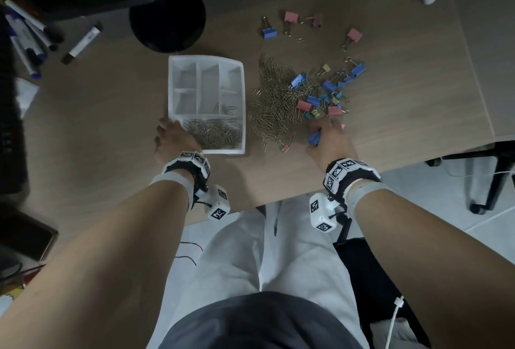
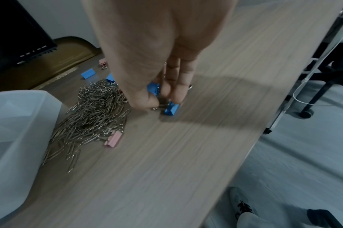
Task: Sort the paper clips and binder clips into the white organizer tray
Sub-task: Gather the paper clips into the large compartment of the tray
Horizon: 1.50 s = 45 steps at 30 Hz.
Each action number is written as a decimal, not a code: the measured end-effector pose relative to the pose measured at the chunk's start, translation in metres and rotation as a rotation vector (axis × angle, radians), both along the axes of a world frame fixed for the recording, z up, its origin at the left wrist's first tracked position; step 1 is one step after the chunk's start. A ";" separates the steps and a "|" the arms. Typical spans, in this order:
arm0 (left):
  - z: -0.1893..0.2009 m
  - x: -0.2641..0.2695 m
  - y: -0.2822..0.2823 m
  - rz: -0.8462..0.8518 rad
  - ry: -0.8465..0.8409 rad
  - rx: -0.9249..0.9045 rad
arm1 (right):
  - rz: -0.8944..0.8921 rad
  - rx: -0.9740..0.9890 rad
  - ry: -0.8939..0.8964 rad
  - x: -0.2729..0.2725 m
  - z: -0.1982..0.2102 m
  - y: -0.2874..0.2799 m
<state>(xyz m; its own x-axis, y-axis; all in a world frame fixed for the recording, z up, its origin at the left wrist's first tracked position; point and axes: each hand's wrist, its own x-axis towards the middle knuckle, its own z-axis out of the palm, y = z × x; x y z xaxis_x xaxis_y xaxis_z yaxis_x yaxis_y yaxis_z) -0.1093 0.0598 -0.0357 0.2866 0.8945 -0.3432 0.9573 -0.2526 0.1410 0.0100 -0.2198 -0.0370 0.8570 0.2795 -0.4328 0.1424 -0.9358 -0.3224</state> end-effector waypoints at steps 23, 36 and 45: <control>0.000 -0.002 0.000 -0.007 -0.018 -0.004 | 0.198 -0.118 0.110 -0.020 0.015 0.024; 0.005 -0.007 0.011 -0.056 -0.052 -0.123 | 0.147 -0.105 0.038 0.002 0.003 0.080; 0.003 -0.005 0.014 -0.067 -0.125 -0.092 | 0.197 -0.101 0.026 0.017 -0.007 0.107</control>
